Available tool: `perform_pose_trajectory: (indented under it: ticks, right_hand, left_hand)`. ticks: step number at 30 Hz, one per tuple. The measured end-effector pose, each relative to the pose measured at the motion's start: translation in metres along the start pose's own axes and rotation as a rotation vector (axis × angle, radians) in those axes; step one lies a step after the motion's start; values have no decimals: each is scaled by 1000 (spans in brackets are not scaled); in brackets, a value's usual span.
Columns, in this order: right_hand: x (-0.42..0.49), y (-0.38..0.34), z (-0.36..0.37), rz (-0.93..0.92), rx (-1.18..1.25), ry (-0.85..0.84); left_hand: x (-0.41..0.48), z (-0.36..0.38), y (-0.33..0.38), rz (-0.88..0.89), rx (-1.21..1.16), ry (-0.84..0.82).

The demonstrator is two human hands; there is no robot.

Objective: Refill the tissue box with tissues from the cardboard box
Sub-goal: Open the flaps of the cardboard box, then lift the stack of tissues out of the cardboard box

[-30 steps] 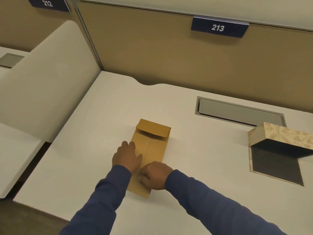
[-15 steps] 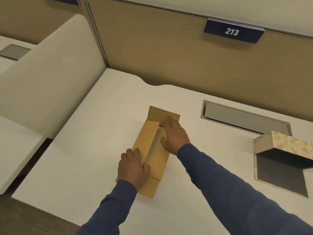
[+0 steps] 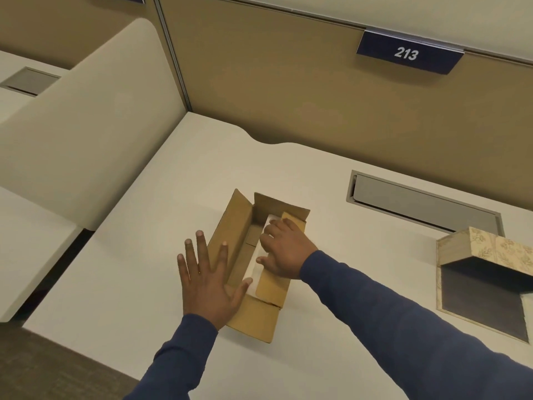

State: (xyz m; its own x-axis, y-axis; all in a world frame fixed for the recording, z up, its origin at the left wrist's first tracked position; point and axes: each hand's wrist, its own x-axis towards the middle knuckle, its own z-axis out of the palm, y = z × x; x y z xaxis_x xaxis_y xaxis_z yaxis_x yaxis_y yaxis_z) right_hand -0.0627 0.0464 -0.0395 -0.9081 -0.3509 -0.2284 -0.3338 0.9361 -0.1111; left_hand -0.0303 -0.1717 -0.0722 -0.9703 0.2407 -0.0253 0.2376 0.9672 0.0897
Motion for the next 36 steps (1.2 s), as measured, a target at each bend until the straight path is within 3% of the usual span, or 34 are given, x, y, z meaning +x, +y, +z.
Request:
perform_pose_trajectory:
  ticks: [3, 7, 11, 17, 22, 26, 31, 36]
  right_hand:
    - [-9, 12, -16, 15, -67, 50]
    - [-25, 29, -25, 151, -131, -97]
    - [-28, 41, -16, 212, -236, -274]
    - [-31, 50, 12, 301, -174, -386]
    - [-27, 50, 20, 318, -134, -406]
    - [-26, 53, 21, 326, -71, -416]
    - [-28, 53, 22, 330, -27, -409]
    - [-28, 52, 24, 322, 0, -392]
  left_hand:
    - [-1, 4, -3, 27, 18, 30]
    - [0, 3, -8, 68, 38, -34]
    - [5, 3, -12, -18, 165, -337]
    - [16, 10, -2, -37, 44, -547]
    - [20, -3, 12, -10, 76, -570]
    - [29, -7, 37, 100, -145, -389]
    - [69, 8, 69, -273, -470, -718]
    - [86, 35, 77, -418, -544, -892]
